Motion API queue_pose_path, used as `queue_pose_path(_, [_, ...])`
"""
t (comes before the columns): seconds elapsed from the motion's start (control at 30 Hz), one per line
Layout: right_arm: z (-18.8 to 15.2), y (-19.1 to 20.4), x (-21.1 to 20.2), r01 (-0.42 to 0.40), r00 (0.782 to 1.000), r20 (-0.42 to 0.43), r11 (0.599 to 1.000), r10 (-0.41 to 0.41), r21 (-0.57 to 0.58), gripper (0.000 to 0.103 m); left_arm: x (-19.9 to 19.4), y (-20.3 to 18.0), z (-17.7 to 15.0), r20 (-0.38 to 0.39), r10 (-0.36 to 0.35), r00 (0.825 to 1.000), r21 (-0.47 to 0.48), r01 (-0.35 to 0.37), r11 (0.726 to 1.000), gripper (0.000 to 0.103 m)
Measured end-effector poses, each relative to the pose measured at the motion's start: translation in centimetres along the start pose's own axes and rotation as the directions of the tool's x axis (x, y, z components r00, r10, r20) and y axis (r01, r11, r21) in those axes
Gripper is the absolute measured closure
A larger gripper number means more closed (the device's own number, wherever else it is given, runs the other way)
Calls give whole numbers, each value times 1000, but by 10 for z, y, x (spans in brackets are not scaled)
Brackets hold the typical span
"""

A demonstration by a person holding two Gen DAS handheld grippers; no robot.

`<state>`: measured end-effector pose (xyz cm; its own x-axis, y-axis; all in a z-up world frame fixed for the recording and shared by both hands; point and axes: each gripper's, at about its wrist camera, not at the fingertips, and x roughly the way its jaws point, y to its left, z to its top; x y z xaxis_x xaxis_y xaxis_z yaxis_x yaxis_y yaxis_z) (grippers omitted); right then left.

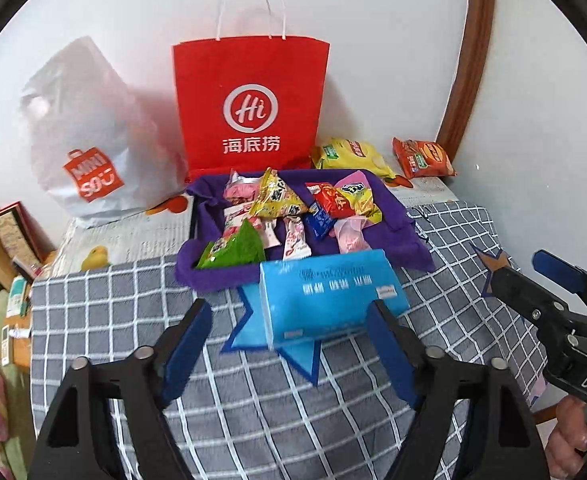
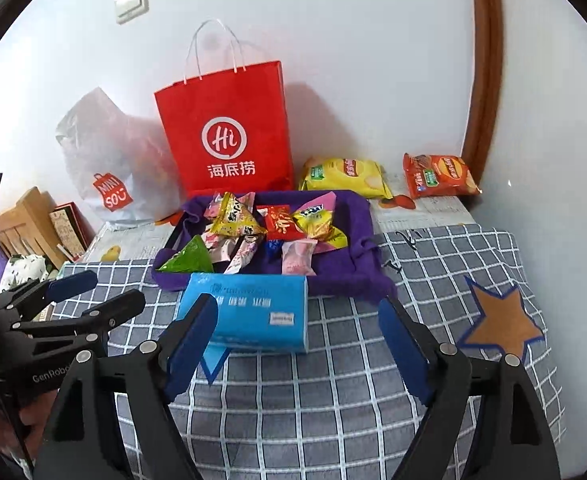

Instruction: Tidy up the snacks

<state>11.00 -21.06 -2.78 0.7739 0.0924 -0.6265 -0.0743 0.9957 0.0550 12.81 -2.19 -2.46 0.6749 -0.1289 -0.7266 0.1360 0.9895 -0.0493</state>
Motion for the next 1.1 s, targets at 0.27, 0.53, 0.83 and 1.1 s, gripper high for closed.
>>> queue_pose_path(0.27, [-29, -5, -30, 25, 1000, 14, 999, -25, -24, 9, -32, -11, -27, 36, 24, 999, -31, -23, 999, 14])
queue_pose_path(0.53, [-46, -11, -57, 32, 999, 38, 999, -31, -20, 9, -57, -19, -39, 65, 31, 997, -40, -29, 999, 14])
queue_pose_path(0.83, [-48, -7, -69, 34, 998, 61, 999, -32, -32, 9, -70, -16, -42, 89, 54, 995, -51, -50, 997, 14])
queue_pose_path(1.1, [-48, -4, -71, 32, 997, 66, 999, -29, -35, 9, -72, -16, -42, 90, 56, 994, -49, -51, 997, 14])
